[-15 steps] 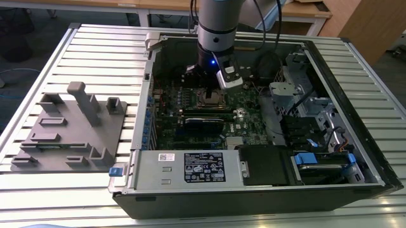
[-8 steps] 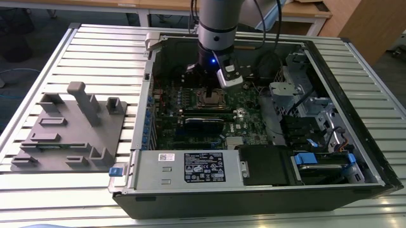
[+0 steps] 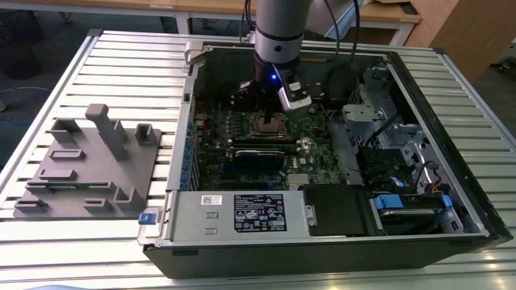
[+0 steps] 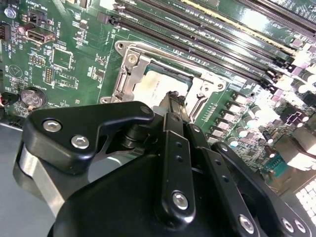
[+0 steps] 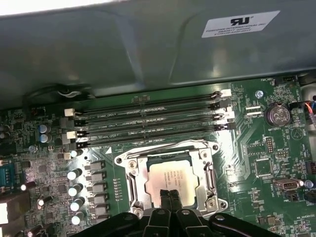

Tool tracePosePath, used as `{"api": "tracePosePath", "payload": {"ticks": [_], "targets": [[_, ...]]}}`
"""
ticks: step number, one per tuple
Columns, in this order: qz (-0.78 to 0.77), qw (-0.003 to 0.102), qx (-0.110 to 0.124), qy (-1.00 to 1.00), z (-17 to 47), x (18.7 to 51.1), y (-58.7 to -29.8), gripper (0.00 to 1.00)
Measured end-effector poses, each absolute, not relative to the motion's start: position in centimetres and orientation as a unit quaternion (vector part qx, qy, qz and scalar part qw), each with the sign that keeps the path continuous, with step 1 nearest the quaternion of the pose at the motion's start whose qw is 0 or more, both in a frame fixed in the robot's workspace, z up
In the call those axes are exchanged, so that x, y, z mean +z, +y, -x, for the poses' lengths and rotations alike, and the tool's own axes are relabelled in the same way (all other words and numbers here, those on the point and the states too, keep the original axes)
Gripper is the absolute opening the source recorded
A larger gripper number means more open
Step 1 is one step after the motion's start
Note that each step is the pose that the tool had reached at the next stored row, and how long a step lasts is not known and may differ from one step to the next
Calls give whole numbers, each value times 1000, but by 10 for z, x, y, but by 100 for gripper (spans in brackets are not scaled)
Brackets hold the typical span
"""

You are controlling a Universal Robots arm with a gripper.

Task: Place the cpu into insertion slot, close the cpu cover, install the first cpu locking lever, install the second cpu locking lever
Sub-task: 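Install the second cpu locking lever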

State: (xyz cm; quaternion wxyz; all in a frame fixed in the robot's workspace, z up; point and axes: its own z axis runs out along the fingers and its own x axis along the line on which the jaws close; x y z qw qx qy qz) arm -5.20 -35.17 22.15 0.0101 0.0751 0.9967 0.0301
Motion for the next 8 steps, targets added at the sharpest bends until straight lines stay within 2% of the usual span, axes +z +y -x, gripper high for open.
{"api": "tracePosePath", "payload": {"ticks": [8], "targets": [[-75,10,29,997,49,221,-348,10]]}}
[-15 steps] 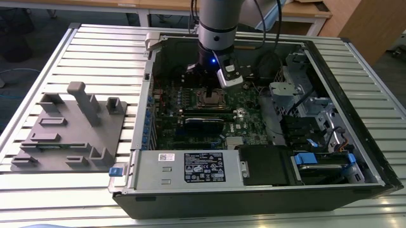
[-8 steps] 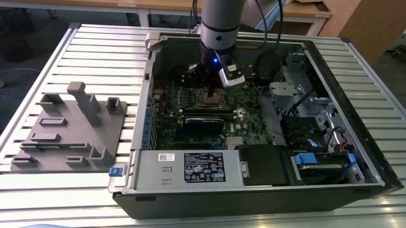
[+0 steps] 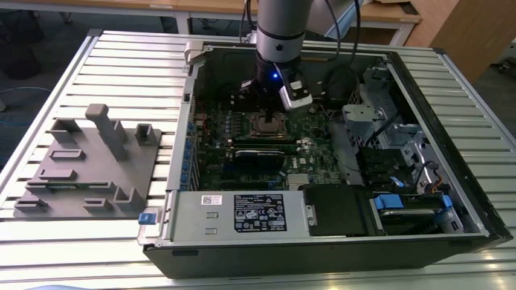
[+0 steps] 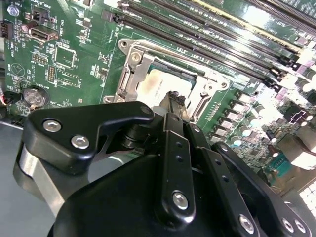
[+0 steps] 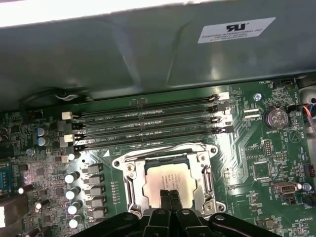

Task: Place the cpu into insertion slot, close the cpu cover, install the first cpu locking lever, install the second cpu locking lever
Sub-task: 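Install the second cpu locking lever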

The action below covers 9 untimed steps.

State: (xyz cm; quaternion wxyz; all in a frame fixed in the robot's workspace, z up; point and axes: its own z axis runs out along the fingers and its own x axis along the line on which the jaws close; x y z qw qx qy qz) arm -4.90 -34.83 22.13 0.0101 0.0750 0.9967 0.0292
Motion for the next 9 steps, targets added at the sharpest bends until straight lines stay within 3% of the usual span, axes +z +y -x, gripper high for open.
{"api": "tracePosePath", "payload": {"ticks": [9], "targets": [[-75,10,28,997,45,221,-348,10]]}}
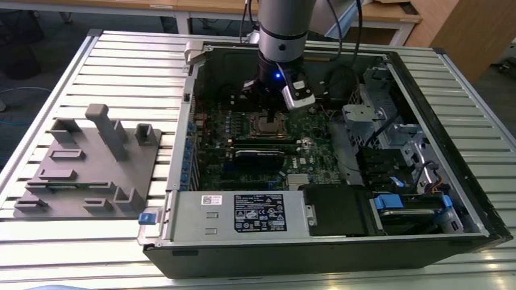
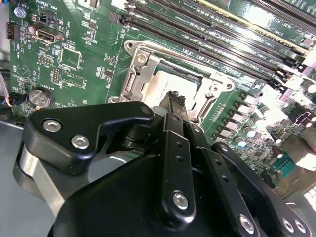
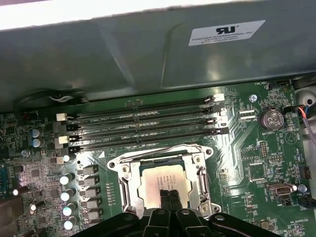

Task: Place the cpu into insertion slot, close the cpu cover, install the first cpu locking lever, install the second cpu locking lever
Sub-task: 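Install the second cpu locking lever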

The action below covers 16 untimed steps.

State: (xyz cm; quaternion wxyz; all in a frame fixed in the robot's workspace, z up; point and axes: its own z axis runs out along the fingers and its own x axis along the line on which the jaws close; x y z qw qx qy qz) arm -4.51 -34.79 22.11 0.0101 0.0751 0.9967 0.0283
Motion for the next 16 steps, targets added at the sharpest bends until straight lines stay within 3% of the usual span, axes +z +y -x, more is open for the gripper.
{"api": "tracePosePath", "payload": {"ticks": [16], "targets": [[-72,13,25,997,45,220,-347,10]]}}
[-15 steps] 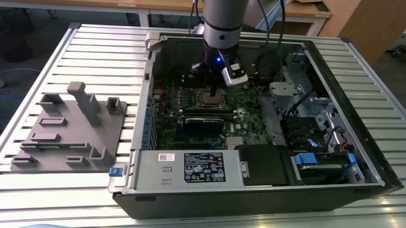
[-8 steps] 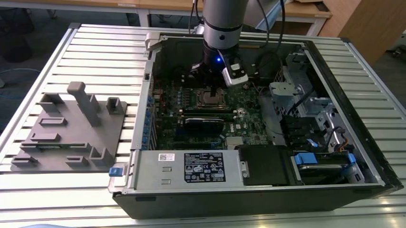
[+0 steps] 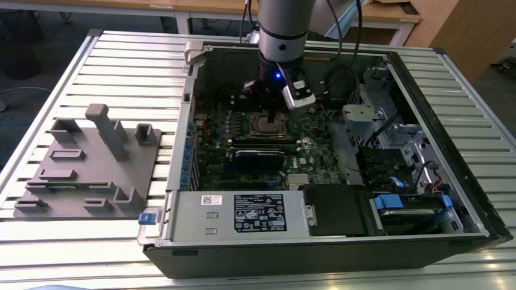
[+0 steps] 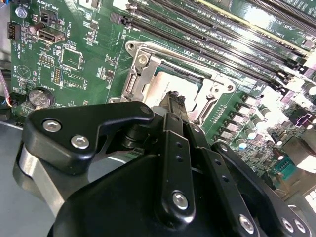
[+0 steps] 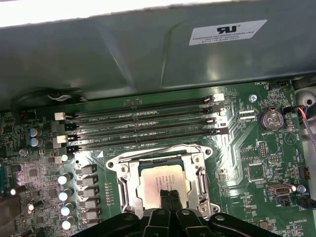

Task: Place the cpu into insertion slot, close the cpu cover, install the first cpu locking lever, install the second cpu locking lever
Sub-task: 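Install the second cpu locking lever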

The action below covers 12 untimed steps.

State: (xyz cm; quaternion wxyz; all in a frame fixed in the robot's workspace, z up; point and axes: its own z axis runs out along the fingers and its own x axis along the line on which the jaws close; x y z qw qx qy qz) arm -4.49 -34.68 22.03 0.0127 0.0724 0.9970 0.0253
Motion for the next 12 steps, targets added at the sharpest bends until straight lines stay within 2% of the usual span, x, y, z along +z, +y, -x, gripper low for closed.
{"api": "tracePosePath", "payload": {"ticks": [12], "targets": [[-72,13,25,997,46,221,-347,10]]}}
